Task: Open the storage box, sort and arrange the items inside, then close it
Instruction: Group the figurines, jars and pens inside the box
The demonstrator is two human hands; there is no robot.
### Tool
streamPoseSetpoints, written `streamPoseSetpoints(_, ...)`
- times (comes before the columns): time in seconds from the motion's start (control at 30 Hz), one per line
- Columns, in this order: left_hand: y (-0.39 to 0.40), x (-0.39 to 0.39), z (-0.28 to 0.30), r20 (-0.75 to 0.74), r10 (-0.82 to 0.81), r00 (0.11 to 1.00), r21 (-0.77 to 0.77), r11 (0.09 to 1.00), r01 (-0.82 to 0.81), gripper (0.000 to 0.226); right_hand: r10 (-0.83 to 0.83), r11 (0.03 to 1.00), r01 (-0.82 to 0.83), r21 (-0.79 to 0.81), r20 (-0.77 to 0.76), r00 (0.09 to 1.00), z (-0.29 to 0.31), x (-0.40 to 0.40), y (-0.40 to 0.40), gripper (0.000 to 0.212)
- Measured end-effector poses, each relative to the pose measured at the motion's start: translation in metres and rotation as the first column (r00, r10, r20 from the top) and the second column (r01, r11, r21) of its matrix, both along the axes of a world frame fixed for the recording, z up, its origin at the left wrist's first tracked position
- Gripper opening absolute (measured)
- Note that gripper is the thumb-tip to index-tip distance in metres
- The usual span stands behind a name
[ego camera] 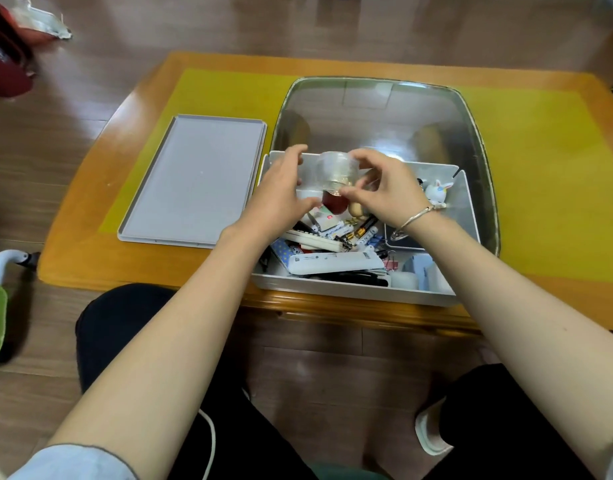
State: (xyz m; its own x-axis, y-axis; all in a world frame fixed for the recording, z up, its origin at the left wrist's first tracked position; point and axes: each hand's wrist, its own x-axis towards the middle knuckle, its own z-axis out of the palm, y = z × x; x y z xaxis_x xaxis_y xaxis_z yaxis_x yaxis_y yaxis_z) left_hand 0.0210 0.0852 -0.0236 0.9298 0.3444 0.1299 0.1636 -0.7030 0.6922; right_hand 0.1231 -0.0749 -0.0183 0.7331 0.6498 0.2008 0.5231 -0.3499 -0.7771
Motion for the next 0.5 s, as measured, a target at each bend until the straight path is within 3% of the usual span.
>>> streamPoseSetpoints(0.13, 0.001, 0.009, -0.015, -0.277, -0.028, 0.96, 0.173, 0.982, 0.079, 0.071, -0.163, 0.978, 0.175, 0.117, -0.104, 0.981, -0.007, 0.002, -0.023, 0.041)
streamPoseSetpoints(0.27, -0.007, 0.02, -0.024, -0.441, -0.046, 0.896, 0.226, 0.961, 0.161, 0.065, -0.16, 0.978, 0.18, 0.11, -0.173, 0.972, -0.018, -0.003, -0.034, 0.04)
streamPoseSetpoints(0.4, -0.008, 0.024, -0.028, -0.491, -0.073, 0.868, 0.221, 0.954, 0.205, 0.063, -0.166, 0.976, 0.191, 0.105, -0.215, 0.962, -0.024, -0.004, -0.035, 0.039)
streamPoseSetpoints(0.5, -0.003, 0.019, -0.029, -0.46, -0.089, 0.883, 0.122, 0.979, 0.162, 0.063, -0.182, 0.965, 0.22, 0.14, -0.246, 0.952, -0.025, -0.005, -0.034, 0.036)
